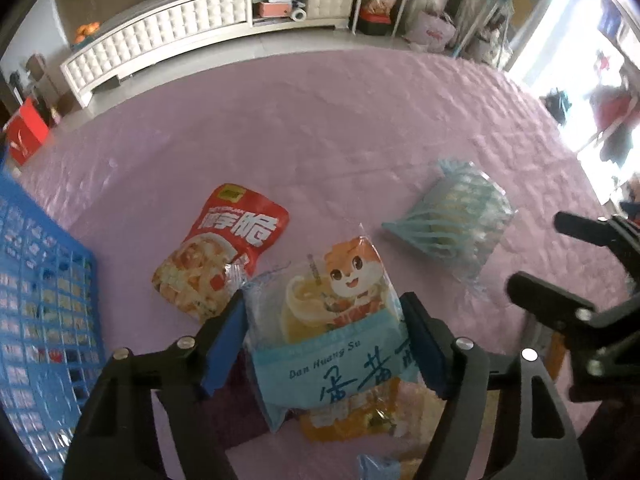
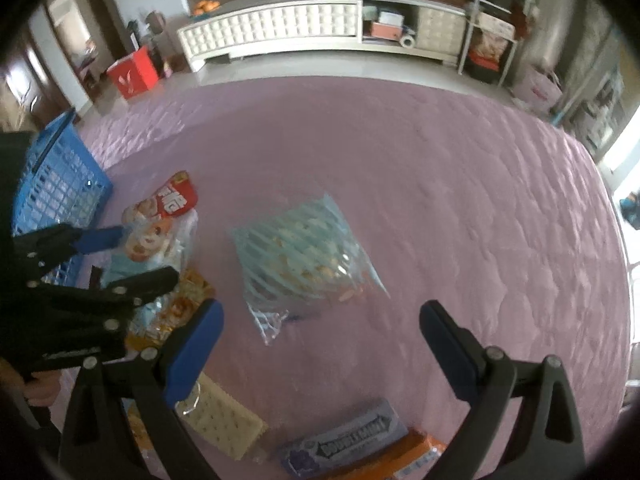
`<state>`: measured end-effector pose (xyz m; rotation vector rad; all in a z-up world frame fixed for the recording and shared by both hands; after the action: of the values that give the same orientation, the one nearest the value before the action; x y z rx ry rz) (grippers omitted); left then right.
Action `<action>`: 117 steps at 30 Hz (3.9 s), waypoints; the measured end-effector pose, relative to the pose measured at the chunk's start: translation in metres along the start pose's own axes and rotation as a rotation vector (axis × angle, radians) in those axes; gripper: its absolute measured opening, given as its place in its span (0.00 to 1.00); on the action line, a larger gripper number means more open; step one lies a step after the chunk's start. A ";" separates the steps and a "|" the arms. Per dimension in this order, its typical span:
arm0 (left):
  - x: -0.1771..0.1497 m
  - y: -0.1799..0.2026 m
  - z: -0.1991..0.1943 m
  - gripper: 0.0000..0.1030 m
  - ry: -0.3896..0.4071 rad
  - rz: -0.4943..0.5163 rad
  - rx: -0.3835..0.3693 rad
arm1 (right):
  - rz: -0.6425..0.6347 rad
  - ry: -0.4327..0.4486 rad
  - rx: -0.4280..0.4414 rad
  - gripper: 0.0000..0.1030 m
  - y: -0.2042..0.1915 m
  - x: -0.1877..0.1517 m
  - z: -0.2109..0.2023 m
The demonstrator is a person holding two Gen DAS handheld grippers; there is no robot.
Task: Organize snacks
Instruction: 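Grasp the cartoon pastry bag with the left tool while the right tool grasps the light-blue bag, then carry both bags over the basket with both tools, then release the light-blue bag into the basket with the right tool while the left tool lowers the pastry bag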
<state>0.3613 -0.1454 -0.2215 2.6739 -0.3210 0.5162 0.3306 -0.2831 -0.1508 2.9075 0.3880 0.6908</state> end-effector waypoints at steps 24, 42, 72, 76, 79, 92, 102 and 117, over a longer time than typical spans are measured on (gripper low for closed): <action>-0.009 -0.015 -0.016 0.70 0.069 -0.003 0.026 | -0.143 -0.055 -0.023 0.73 -0.020 0.016 0.055; -0.025 0.035 -0.132 0.70 0.245 0.087 0.020 | -0.077 0.155 -0.002 0.70 -0.030 0.002 -0.105; -0.102 -0.127 -0.306 0.70 0.419 -0.059 0.205 | -0.340 0.273 0.122 0.70 -0.255 0.064 -0.163; -0.105 -0.152 -0.302 0.70 0.407 -0.092 0.198 | -0.354 0.232 0.103 0.70 -0.270 0.075 -0.143; -0.105 -0.162 -0.300 0.70 0.408 -0.105 0.188 | -0.362 0.188 0.099 0.70 -0.280 0.083 -0.123; -0.099 -0.168 -0.281 0.70 0.378 -0.095 0.195 | -0.392 0.224 -0.112 0.96 -0.293 0.096 -0.095; -0.093 -0.164 -0.282 0.70 0.362 -0.106 0.186 | -0.332 0.220 -0.048 0.98 -0.261 0.088 -0.133; -0.085 -0.142 -0.271 0.70 0.332 -0.066 0.165 | -0.262 0.202 -0.021 0.98 -0.226 0.069 -0.139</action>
<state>0.2428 0.1078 -0.0719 2.6800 -0.0967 0.9870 0.2768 -0.0380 -0.0396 2.7036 0.7623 0.9385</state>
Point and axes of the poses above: each gripper's, at about its wrist camera, not at the fingertips, and z roughly the way its jaws point, y to its right, x to its top, the point moved 3 cm from there along z, roughly the way its jaws point, and after that the axes turned 15 degrees about -x, right-handed, at the moved point
